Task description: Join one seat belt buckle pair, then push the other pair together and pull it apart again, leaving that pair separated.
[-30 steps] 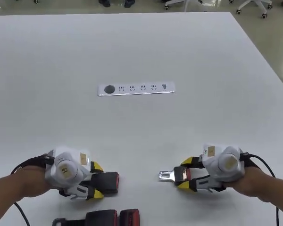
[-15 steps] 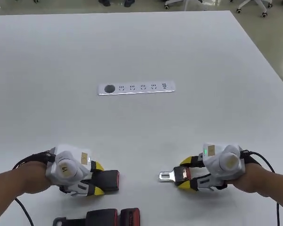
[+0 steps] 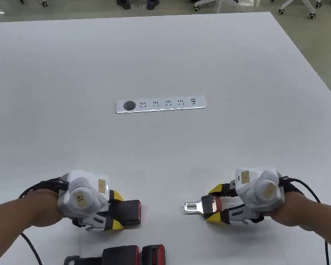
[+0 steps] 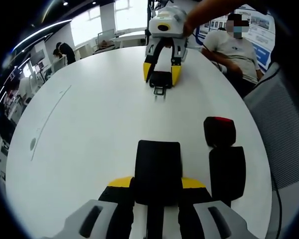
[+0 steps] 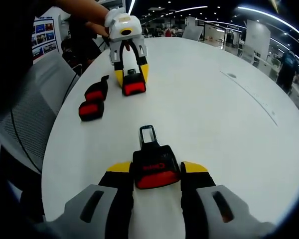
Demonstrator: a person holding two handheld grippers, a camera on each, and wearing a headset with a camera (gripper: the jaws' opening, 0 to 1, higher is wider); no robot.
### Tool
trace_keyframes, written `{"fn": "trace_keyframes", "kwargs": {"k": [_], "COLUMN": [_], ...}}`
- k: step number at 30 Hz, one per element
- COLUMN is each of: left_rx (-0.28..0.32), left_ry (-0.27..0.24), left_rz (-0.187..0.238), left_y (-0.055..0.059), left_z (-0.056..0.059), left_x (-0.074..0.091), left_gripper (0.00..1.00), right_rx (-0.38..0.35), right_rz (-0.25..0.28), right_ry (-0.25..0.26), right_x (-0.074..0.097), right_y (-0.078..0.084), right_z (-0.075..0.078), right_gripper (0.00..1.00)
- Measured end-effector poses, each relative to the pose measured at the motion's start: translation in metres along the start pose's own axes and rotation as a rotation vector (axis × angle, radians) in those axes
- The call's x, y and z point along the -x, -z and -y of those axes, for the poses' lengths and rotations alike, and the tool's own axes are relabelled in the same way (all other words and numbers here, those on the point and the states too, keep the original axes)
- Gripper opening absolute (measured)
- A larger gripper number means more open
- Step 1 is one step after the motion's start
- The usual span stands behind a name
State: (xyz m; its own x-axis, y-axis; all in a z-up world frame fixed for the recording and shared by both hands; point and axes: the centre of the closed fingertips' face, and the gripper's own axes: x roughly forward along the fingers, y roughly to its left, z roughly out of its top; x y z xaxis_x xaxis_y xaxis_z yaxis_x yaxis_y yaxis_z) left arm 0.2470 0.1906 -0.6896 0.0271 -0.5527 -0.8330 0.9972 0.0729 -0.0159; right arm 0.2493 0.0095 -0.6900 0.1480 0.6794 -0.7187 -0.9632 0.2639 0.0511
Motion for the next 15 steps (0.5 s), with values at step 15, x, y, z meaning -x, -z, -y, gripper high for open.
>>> {"fn": "trace_keyframes", "kwargs": {"k": [15], "left_rx": [-0.013], "left_ry": [0.004], "left_rz": [-0.019], "left_y": [0.001], "left_z": [-0.001], "left_x": [0.000], "left_gripper": [0.35], "right_rx": [0.013], "right_rz": [0.035], "right_ry": [0.004], "right_x": [-0.028], "right_y": [-0.022], "right_z": [-0.007], "right_gripper": [0.35]}}
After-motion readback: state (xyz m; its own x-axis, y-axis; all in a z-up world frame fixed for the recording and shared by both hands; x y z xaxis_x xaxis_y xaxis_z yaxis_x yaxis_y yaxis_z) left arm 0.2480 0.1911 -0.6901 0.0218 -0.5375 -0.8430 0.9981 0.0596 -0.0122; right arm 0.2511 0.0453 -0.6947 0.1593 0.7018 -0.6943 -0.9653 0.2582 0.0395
